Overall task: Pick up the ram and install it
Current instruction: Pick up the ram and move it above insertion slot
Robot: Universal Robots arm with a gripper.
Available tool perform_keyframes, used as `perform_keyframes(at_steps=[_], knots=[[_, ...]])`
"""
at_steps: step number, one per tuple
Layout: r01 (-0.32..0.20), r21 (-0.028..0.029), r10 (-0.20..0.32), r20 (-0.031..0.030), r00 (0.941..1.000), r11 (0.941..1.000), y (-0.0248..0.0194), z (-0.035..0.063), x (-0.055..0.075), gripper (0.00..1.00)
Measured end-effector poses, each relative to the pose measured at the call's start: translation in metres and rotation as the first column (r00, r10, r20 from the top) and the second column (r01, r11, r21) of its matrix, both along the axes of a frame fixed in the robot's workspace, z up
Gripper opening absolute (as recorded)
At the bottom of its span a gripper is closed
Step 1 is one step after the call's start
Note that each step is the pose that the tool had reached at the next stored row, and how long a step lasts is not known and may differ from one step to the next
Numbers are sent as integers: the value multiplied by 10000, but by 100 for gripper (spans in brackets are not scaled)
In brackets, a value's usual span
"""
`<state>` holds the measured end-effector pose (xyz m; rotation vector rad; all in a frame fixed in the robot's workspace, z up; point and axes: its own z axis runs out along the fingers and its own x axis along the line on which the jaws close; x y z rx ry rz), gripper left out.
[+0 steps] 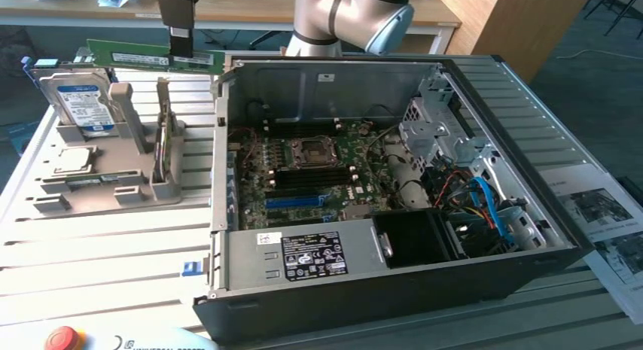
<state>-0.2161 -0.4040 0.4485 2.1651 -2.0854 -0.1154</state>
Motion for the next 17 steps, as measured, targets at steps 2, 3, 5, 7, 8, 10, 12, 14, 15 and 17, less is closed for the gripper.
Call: perform_keyframes(at_steps=[2,3,5,7,8,10,12,14,15,17], knots=[[0,1,0,10,10000,10000,0,-1,0,12],[-5,-1,5,30,10000,10000,1,0,0,12],[-23,-1,23,115,9999,10000,1,0,-1,12],[-48,0,48,243,9997,10000,0,0,-2,12],[-60,-1,60,318,9995,10000,0,0,-3,12],[-81,-2,81,479,9988,10000,0,0,-7,12],[-106,-5,106,670,9977,9999,0,0,-13,12],[-127,-6,127,843,9964,9999,0,0,-18,12],[-135,-7,135,901,9958,9999,0,0,-20,12],[-139,-7,139,919,9957,9999,0,0,-20,12]])
